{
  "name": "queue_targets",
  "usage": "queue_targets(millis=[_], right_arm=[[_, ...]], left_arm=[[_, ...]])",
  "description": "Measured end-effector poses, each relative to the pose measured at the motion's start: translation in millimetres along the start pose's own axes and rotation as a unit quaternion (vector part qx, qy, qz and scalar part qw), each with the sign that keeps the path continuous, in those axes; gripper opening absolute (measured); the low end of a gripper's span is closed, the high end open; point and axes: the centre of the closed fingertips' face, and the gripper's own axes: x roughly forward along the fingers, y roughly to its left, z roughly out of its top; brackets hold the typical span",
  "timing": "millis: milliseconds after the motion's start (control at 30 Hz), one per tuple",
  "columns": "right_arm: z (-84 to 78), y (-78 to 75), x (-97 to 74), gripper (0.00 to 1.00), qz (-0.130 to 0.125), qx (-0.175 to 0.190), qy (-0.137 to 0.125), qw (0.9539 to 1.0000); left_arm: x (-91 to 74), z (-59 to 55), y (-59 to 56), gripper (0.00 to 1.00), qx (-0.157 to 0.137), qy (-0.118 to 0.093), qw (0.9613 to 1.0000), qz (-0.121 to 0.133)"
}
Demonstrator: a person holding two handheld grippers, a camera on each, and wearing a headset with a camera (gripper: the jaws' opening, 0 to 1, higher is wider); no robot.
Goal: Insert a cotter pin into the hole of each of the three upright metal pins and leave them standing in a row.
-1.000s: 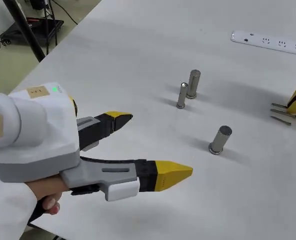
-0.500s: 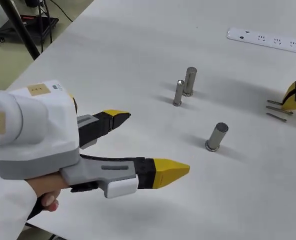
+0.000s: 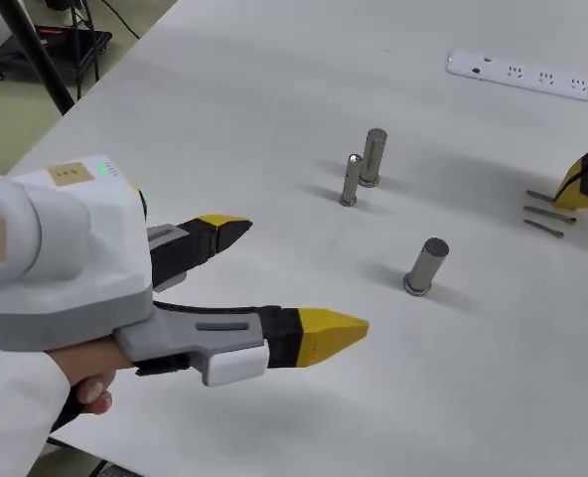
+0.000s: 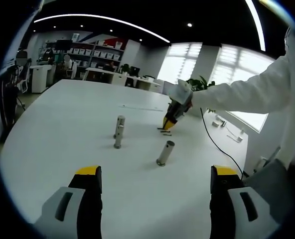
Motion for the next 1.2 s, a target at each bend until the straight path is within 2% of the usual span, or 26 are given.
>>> queue_targets(millis=[200, 233, 333, 533, 600, 667, 900, 1100, 1200], right_arm=[[1.4, 2.4, -1.8, 0.00, -0.003, 0.007, 0.002, 1.0000], [0.8, -1.5, -0.3, 0.00, -0.003, 0.007, 0.003, 1.0000], [8.0, -4.1, -4.2, 0.00, -0.009, 0.008, -0.019, 0.9997], [15.1, -0.2, -20.2, 0.00, -0.022, -0.018, -0.023, 0.9993], [17.8, 3.8, -29.8, 0.00, -0.028, -0.021, -0.032, 0.9989], [15.4, -0.1, -27.1, 0.00, -0.032, -0.020, -0.040, 0.9985], [16.0, 12.5, -50.5, 0.00, -0.055, -0.034, -0.050, 0.9966], [22.0, 23.2, -68.1, 0.00, -0.079, -0.035, -0.076, 0.9934], [26.1, 28.4, -75.6, 0.00, -0.097, -0.038, -0.094, 0.9901]], left_arm=[[-0.5, 0.1, 4.1, 0.90, 0.001, -0.001, 0.9999, 0.011], [-0.6, -0.4, 5.0, 0.90, 0.000, 0.000, 0.9999, 0.013], [-1.4, -1.6, 7.7, 0.91, 0.003, 0.004, 0.9998, 0.020], [-3.3, -1.3, 8.1, 0.93, 0.001, 0.001, 0.9997, 0.025], [-4.2, -0.6, 6.1, 0.94, -0.002, 0.000, 0.9997, 0.024], [-4.8, 1.3, 5.3, 0.97, 0.003, -0.005, 0.9996, 0.026], [-5.3, 5.0, 0.1, 0.98, 0.006, -0.009, 0.9998, 0.019], [-4.8, 4.5, -1.4, 0.99, 0.012, -0.004, 0.9997, 0.019], [-4.2, 6.0, -4.4, 0.99, 0.016, -0.002, 0.9998, 0.013]])
